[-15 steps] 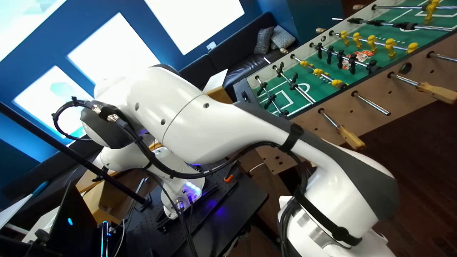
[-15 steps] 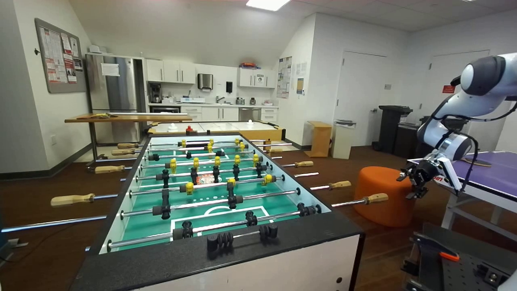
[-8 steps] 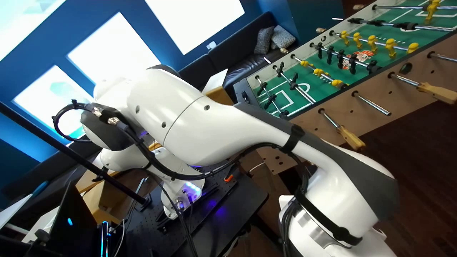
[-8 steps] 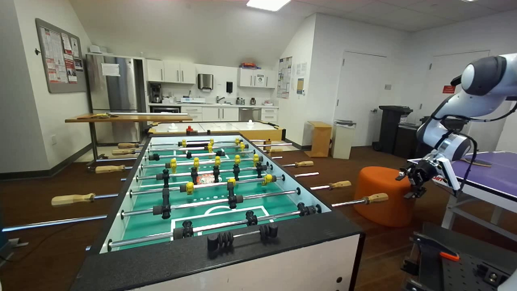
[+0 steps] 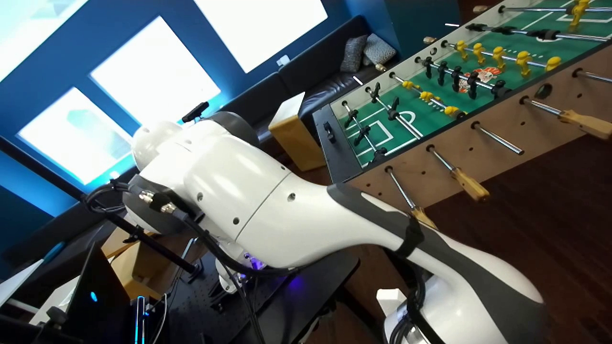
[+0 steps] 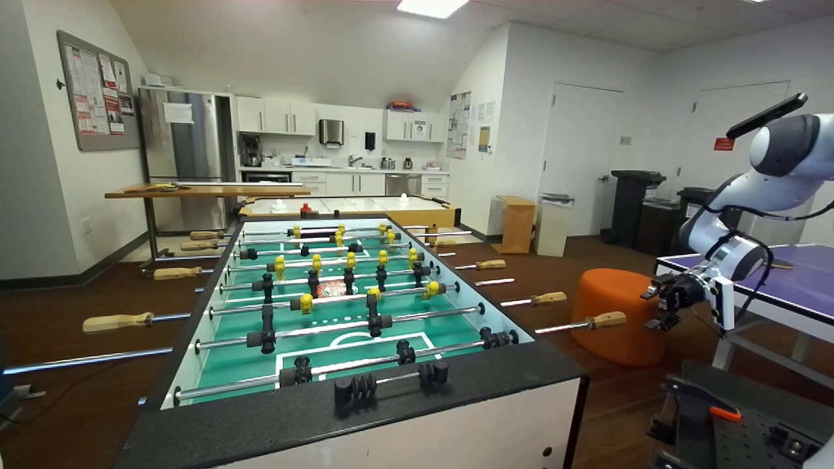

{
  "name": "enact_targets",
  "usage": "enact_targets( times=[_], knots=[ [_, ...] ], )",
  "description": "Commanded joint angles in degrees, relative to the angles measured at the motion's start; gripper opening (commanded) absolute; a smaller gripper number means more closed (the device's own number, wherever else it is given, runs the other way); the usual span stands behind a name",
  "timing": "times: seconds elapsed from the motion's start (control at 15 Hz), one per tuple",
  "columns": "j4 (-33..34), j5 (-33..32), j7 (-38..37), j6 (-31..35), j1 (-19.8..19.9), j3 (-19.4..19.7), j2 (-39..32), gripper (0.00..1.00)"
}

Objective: Turn the first wooden handle from you clockwise

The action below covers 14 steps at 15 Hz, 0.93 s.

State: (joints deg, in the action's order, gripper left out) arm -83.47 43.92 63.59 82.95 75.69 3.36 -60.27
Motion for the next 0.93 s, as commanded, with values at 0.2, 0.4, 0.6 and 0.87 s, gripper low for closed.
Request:
enact_targets(
  times=[0.2,0.4,0.6,0.87],
  knots=[
    [2.83,6.72,1.47,-1.14,2.05,-1.33,-4.54,1.00],
    [3.83,8.10,1.47,-1.20,2.09,-1.82,-6.30,1.00],
    [5.00,8.02,1.63,-2.18,2.22,-2.25,-7.07,1.00],
    [7.74,7.80,1.42,-4.20,1.95,-3.08,-9.39,1.00]
  ],
)
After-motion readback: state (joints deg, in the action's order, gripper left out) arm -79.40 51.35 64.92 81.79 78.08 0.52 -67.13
